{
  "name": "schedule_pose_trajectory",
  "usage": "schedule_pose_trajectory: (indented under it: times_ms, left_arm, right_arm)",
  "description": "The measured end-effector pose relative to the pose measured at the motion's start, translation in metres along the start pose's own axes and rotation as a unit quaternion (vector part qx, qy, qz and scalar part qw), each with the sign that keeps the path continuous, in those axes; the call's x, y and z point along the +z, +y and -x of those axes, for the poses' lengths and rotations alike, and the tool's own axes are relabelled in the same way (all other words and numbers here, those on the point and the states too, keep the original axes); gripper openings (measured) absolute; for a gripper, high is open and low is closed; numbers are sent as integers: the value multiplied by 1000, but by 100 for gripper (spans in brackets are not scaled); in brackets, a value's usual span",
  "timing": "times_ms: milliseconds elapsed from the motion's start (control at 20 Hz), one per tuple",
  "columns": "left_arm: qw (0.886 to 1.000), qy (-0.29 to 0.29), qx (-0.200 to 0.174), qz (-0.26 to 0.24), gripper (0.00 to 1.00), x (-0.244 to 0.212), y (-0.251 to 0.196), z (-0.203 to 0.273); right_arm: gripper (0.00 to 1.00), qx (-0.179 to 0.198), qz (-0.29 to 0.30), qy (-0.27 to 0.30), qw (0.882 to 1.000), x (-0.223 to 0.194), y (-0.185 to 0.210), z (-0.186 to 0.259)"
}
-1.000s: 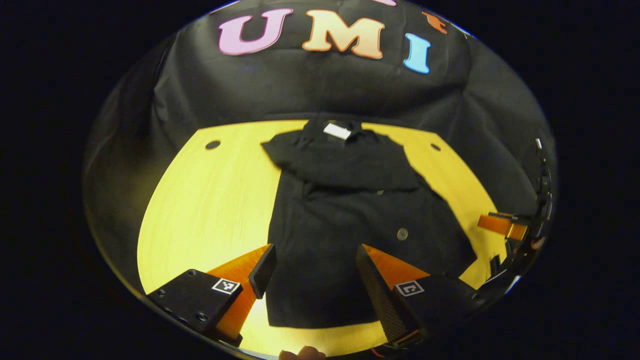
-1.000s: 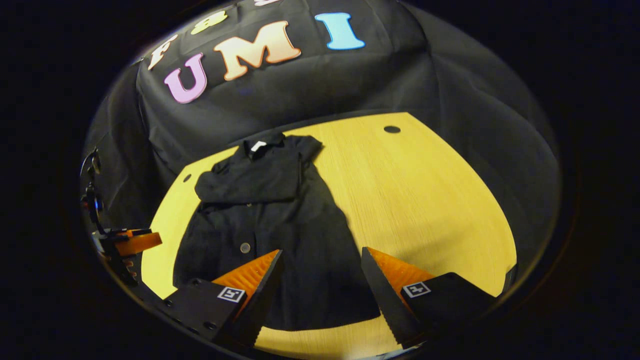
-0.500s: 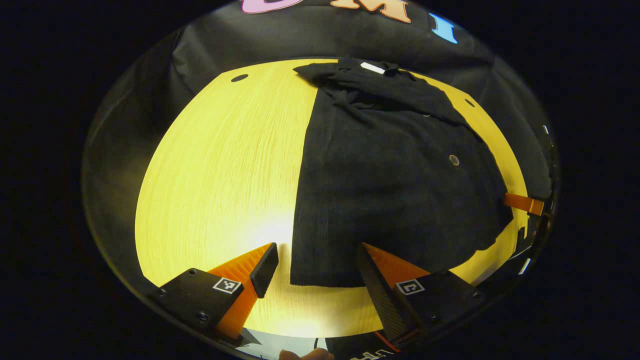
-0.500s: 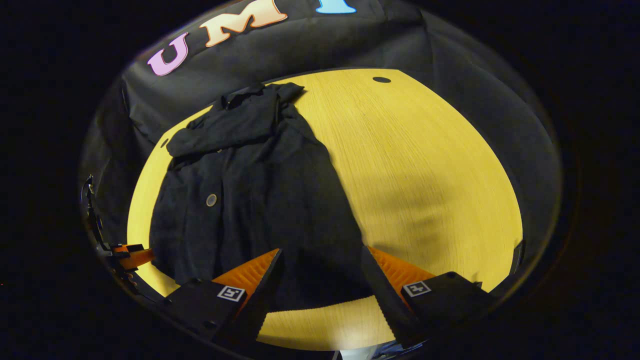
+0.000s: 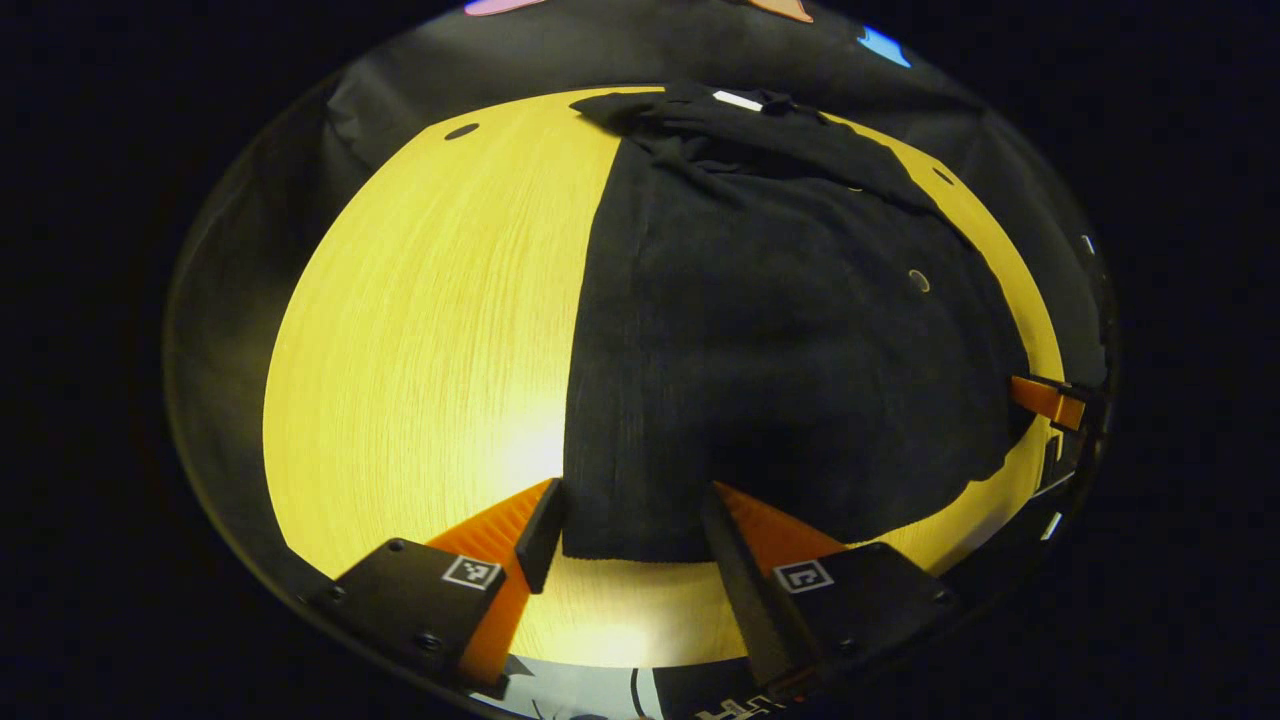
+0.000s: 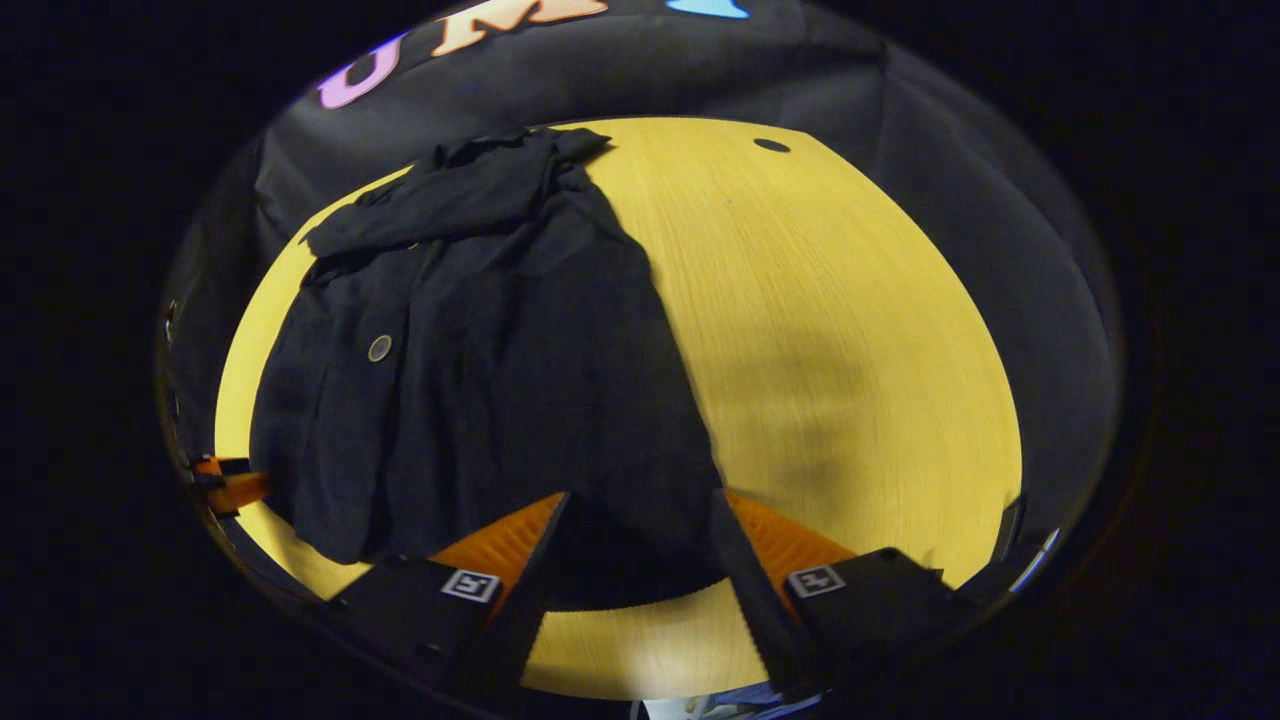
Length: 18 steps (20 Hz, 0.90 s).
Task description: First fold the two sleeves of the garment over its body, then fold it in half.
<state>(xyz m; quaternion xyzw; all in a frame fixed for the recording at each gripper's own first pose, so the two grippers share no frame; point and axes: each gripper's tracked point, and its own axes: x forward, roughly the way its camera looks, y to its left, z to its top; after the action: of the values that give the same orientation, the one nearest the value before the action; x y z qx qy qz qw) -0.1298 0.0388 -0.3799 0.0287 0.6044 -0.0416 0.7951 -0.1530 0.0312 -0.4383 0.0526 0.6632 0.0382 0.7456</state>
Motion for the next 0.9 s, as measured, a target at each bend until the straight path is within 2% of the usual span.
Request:
schedule_pose_trajectory:
  times_ms: [50,100,200,250,350,400,450,650,850,900]
  left_arm:
    - [1000,-5,-4,-8,71,2,-3,-2]
    - [1000,-5,-6,-9,59,1,-6,-2]
    - [1000,-12,-5,1,23,2,-12,-2]
    - [1000,-15,-5,1,6,3,-13,1]
    - [1000,-23,-16,3,0,4,-17,-5]
    - [999,-26,-26,8,0,5,-17,-4]
    - [999,-26,-36,13,0,5,-18,-3]
    - [997,-25,-55,41,0,12,-19,1]
    - [993,-64,-80,67,0,55,-26,26]
    - [991,-75,-85,70,0,67,-28,33]
  right_arm:
    - [73,3,2,2,1000,0,6,-2]
    - [67,6,5,2,1000,1,8,-3]
    - [50,14,7,4,1000,2,14,-1]
    - [36,21,5,6,1000,2,18,-2]
    - [8,20,10,6,1000,4,21,-1]
    - [8,19,14,2,1000,4,21,-3]
    - [3,24,24,-4,999,4,22,-2]
    - [3,48,-2,2,999,7,29,2]
    - [0,88,-29,-34,995,47,51,30]
    - [2,92,-26,-46,994,60,55,38]
